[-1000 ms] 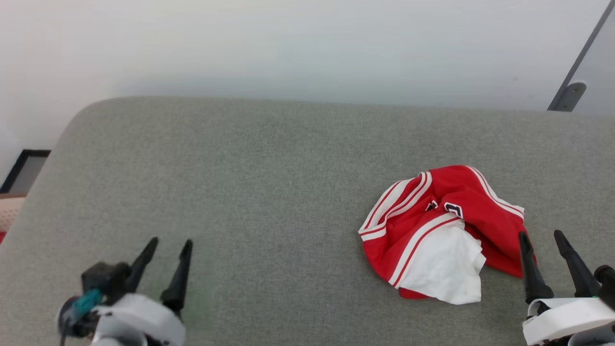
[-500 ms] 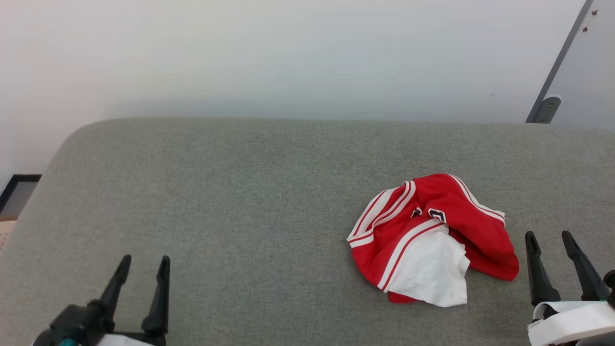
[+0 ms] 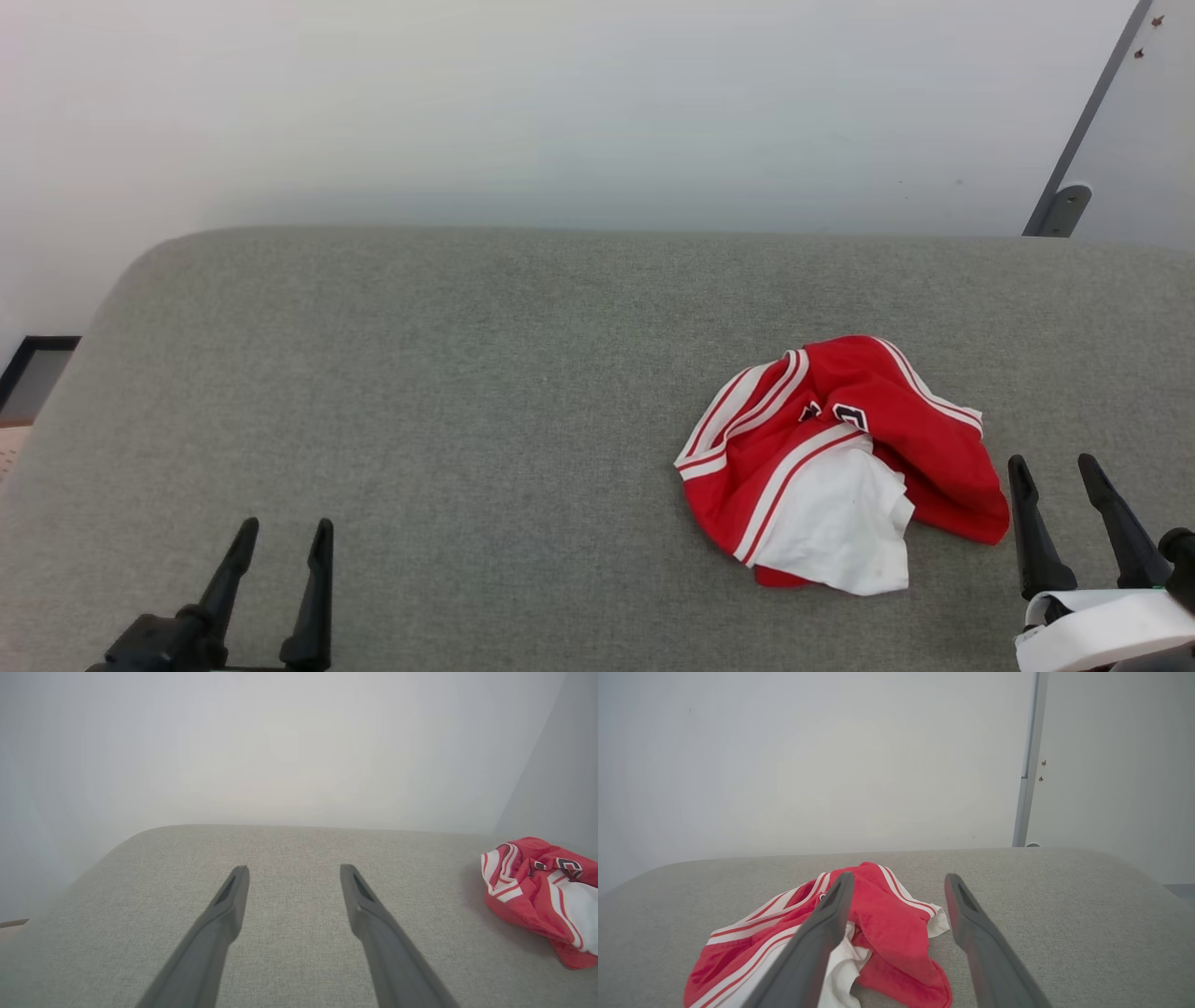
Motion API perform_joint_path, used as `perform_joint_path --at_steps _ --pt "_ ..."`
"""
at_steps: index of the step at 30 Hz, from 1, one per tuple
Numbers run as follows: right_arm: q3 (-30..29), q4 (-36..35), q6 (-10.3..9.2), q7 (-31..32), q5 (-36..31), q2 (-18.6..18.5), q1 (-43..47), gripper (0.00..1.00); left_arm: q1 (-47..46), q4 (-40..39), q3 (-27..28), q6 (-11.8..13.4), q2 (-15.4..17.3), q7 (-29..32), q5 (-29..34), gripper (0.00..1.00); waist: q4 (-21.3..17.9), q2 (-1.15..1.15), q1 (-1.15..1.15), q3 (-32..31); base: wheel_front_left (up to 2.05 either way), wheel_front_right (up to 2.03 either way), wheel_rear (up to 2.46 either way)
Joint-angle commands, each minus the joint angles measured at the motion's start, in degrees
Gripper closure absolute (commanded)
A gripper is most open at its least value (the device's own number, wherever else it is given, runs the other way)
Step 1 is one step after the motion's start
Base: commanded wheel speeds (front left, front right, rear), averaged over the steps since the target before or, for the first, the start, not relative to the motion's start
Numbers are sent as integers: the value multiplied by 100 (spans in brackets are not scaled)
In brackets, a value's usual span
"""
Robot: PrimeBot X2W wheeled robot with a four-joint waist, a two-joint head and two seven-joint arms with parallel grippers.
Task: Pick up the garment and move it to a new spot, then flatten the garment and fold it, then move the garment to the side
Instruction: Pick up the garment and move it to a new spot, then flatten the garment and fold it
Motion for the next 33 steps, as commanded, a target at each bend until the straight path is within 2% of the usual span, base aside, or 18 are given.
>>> perform_joint_path --at_steps 1,7,11,13,16,21,27,33 --pt "27 12 -8 -28 -6 9 -8 0 17 6 11 -17 -33 0 31 0 -9 0 0 11 0 0 0" --pt "60 -24 -8 -28 -38 47 -103 0 -252 44 -159 -46 28 0 -266 0 -59 0 0 154 0 0 0" --pt "83 -45 -8 -28 -49 74 -234 0 -873 -12 -824 -48 474 340 -653 0 -170 0 0 328 0 0 0" --pt "74 -27 -8 -28 -37 115 -300 0 -1317 19 -1202 -49 771 772 -842 0 -240 0 0 384 0 0 0" --pt "80 -27 -8 -28 -27 188 -435 0 -2036 148 -1832 -50 1062 1731 -1371 0 -392 0 0 509 0 0 0" --pt "92 -19 -8 -28 -48 316 -627 0 -3179 544 -2671 -45 1281 3669 -2752 0 -686 0 0 749 0 0 0" --pt "76 -25 -8 -28 -50 469 -850 0 -4090 1240 -3171 -47 1141 5774 -4066 0 -1109 0 0 1086 0 0 0" --pt "98 -24 -8 -28 -55 628 -999 0 -4547 1823 -3186 -21 740 6679 -4789 0 -1546 0 0 1391 0 0 0"
